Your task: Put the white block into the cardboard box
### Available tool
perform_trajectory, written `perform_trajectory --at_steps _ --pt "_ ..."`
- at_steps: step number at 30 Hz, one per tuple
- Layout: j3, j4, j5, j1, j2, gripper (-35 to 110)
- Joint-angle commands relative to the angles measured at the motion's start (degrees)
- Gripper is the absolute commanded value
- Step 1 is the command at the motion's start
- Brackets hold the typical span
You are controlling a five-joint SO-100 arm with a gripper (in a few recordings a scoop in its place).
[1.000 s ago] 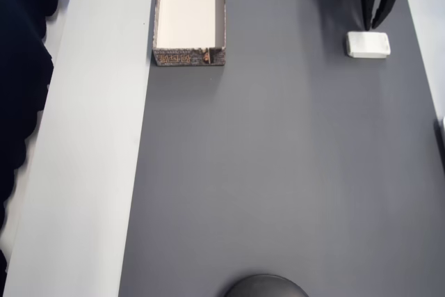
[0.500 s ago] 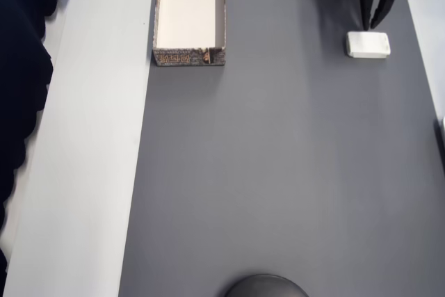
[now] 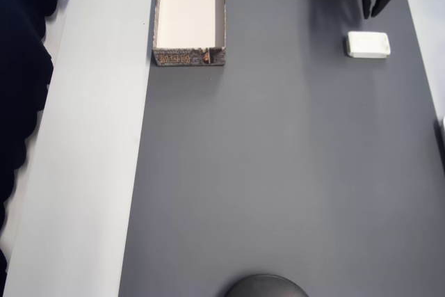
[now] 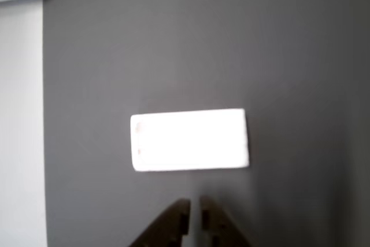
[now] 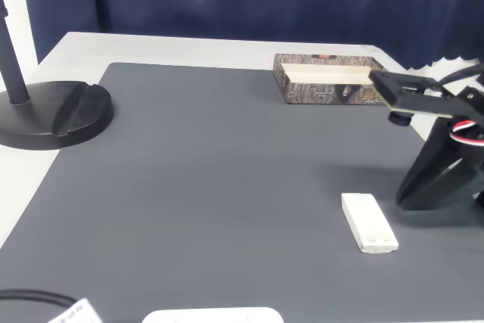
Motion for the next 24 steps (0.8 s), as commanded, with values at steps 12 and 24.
perform_trajectory --at_steps 12,24 --pt "-23.03 0.18 2.02 -0.79 -34.45 -2" --pt "-36.91 1.49 3.60 -0.79 -51.42 -2"
